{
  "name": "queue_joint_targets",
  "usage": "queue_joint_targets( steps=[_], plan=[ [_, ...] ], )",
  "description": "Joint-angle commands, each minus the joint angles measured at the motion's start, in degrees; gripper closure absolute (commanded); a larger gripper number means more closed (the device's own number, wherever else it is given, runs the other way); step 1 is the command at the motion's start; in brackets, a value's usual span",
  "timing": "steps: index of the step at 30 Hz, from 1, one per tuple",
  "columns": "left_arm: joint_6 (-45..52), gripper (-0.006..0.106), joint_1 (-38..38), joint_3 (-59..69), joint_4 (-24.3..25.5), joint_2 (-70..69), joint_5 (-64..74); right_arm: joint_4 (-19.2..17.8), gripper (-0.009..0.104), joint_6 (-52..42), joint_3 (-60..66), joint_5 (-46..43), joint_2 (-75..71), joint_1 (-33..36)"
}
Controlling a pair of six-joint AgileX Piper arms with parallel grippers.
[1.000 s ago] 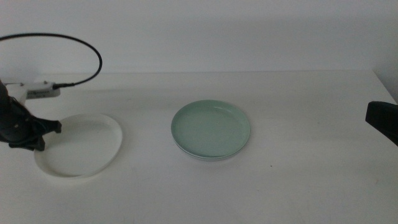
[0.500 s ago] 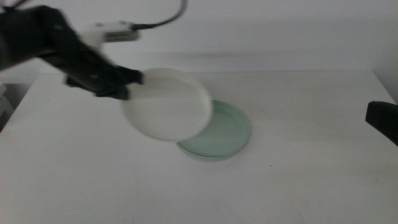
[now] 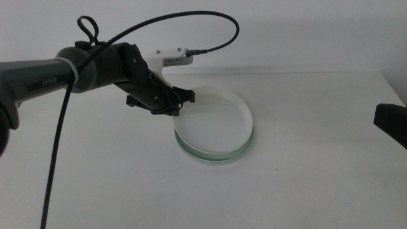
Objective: Stack the three bowls on top of each other.
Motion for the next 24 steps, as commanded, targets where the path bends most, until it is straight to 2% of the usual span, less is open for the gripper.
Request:
queue_joint_targets(
  steps=[1, 2, 4, 9, 11, 12, 20, 24],
  plan=[
    [1.0, 0.092, -0.1, -1.9, -2.6, -3.0, -3.3, 0.4, 0.04, -0.7, -1.3, -4.2, 0.1, 0.1],
    [1.4, 0.087, -0.1, -1.9, -2.7, -2.8, -3.3, 0.4, 0.04, -0.7, -1.3, -4.2, 0.1, 0.1],
    [2.3, 0.071, -0.1, -1.9, -2.7, -2.8, -2.7, 0.4, 0.04, -0.7, -1.3, -4.2, 0.1, 0.1],
    [4.5, 0.014, 0.7, -1.9, -2.4, -5.9, 0.1, 0.4, 0.04, -0.7, -1.3, -4.2, 0.1, 0.1],
    [4.5, -0.002, 1.5, -1.9, -1.8, -8.6, 1.1, 0.4, 0.04, -0.7, -1.3, -4.2, 0.1, 0.1],
    [4.4, -0.005, 2.0, -1.9, -1.2, -10.4, 1.5, 0.4, 0.04, -0.7, -1.3, -4.2, 0.1, 0.1],
    [2.8, -0.004, 8.9, -1.9, 6.8, -25.0, 11.7, 0.4, 0.04, -0.7, -1.3, -4.2, 0.1, 0.1],
    [2.3, -0.004, 11.7, -1.9, 8.0, -30.3, 15.2, 0.4, 0.04, -0.7, -1.3, -4.2, 0.1, 0.1]
  ],
)
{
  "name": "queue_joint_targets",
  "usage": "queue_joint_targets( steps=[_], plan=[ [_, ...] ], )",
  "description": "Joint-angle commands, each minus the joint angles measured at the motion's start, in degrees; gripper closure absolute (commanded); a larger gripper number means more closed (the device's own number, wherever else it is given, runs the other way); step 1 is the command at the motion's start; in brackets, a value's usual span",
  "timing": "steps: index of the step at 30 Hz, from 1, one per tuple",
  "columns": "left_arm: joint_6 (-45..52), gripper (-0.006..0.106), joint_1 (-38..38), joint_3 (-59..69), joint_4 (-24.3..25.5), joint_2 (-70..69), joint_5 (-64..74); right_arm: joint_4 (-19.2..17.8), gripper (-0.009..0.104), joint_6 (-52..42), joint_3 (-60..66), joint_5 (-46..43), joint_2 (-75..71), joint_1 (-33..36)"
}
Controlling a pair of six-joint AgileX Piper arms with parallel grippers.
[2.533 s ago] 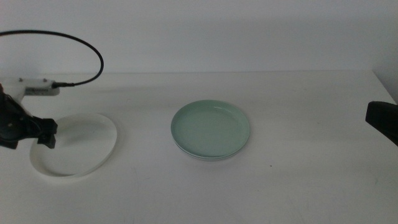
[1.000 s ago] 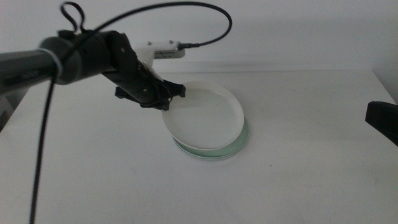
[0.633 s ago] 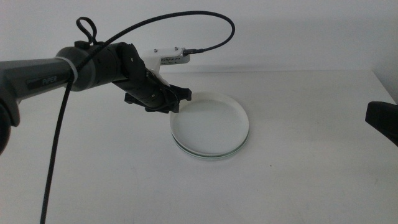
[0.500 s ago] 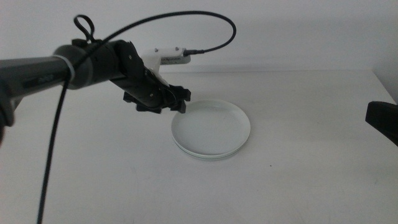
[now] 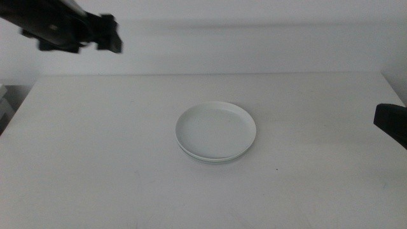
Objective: Stack the three bowls on top of each other.
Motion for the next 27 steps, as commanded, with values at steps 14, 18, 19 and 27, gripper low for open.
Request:
queue_joint_targets(
  steps=[14, 18, 19, 27],
  plan=[
    [-1.5, -0.004, 1.8, -1.2, 1.7, -10.8, 0.3, 0.4, 0.04, -0.7, -1.3, -4.3, 0.1, 0.1],
    [-1.5, -0.004, 1.8, 2.9, 1.7, -15.7, -0.5, 0.4, 0.04, -0.5, -1.3, -7.3, 0.1, 0.1],
    [-1.5, -0.004, 1.8, 4.9, 1.7, -17.3, -1.0, 0.4, 0.04, -0.3, -1.3, -7.5, 0.1, 0.1],
    [-0.5, -0.004, 1.7, 25.3, 1.4, -34.7, -9.9, 0.0, 0.04, 4.1, -1.4, -15.6, 4.5, -0.1]
  ],
)
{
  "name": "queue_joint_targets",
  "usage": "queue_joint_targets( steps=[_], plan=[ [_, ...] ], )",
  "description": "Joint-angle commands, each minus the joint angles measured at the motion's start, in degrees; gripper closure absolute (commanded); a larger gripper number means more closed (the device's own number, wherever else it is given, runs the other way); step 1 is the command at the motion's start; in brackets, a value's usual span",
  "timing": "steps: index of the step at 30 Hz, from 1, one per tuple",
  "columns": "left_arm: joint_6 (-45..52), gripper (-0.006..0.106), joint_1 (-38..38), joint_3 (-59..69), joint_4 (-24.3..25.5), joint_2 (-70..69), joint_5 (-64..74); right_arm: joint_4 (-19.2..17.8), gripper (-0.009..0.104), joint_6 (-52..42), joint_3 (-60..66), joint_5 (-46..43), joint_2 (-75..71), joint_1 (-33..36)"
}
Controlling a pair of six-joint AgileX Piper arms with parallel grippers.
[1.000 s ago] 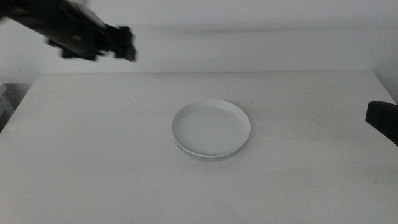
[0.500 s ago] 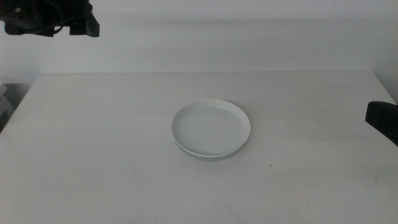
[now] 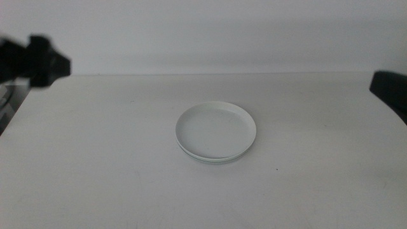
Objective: Stack the three bowls on top of each other.
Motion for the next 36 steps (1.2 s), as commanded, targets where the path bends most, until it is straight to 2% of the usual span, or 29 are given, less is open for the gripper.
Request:
queue_joint_targets(
  steps=[1, 4, 6, 11, 18, 25, 29, 36],
  plan=[
    [1.0, -0.004, 0.1, 3.5, -0.7, -7.0, -6.7, 0.1, 0.04, 2.2, -1.4, -8.0, 1.6, -0.4],
    [3.5, -0.004, 0.1, 8.8, -0.3, -14.4, -8.6, -1.2, 0.04, 3.3, -1.4, -8.6, 2.2, -2.1],
    [3.6, -0.004, 0.1, 11.7, -0.3, -19.4, -9.4, -2.8, 0.04, 3.7, -1.4, -6.6, 2.1, -3.8],
    [3.6, -0.004, 0.1, 18.6, -0.1, -30.2, -9.9, -3.7, 0.04, 4.7, -1.3, -1.2, -2.3, -9.8],
    [2.5, -0.004, 0.1, 28.5, -1.4, -42.6, -12.5, -10.5, 0.04, 6.8, 0.7, 5.9, -15.9, -14.6],
    [2.5, -0.004, 0.1, 37.3, -1.7, -48.4, -22.9, -15.3, 0.04, 8.4, 10.3, 2.0, -26.8, -14.8],
    [2.5, -0.004, 0.1, 38.8, -2.1, -47.3, -27.6, -16.0, 0.04, 8.9, 13.0, -0.2, -27.7, -14.8],
    [2.5, -0.004, 0.1, 38.9, -2.5, -47.1, -26.8, -15.5, 0.04, 9.0, 14.1, 0.5, -27.4, -14.8]
  ],
)
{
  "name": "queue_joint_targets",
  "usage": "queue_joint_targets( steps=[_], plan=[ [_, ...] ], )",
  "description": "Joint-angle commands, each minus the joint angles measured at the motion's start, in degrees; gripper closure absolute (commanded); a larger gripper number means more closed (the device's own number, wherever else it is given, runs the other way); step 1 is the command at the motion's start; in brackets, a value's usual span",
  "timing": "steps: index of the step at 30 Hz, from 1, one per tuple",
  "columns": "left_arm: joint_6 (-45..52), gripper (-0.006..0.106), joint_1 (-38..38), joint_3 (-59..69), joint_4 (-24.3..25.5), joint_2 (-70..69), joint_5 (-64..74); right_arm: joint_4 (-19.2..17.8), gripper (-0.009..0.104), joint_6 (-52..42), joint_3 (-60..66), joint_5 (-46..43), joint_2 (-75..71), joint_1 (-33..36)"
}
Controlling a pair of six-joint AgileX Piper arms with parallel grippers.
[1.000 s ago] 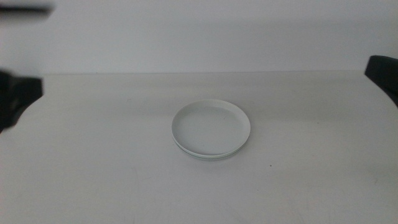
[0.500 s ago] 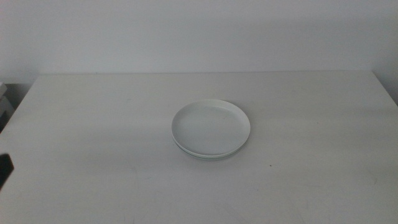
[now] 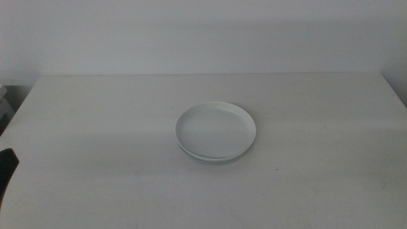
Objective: Stack the three bowls on top of each other.
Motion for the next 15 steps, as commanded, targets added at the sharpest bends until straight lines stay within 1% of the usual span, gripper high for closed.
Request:
queue_joint_targets(
  steps=[1, 7, 12, 15],
  plan=[
    [-0.7, -0.004, 0.1, -1.5, -1.0, 1.1, -4.8, -0.3, 0.04, -0.1, -1.3, -4.7, 0.9, -0.4],
    [-0.7, -0.004, 0.1, 0.6, -1.0, 1.1, -6.3, -0.8, 0.04, -0.1, 0.0, -5.3, 0.8, -0.4],
    [-0.7, -0.004, 0.1, 7.9, -0.4, -2.3, -7.7, -1.5, 0.04, -0.1, 6.7, -9.4, -2.9, -0.4],
    [-0.7, -0.004, 0.1, 12.4, 1.0, -5.8, -7.7, -3.0, 0.04, -0.1, 12.2, -11.5, -5.7, -0.4]
  ],
)
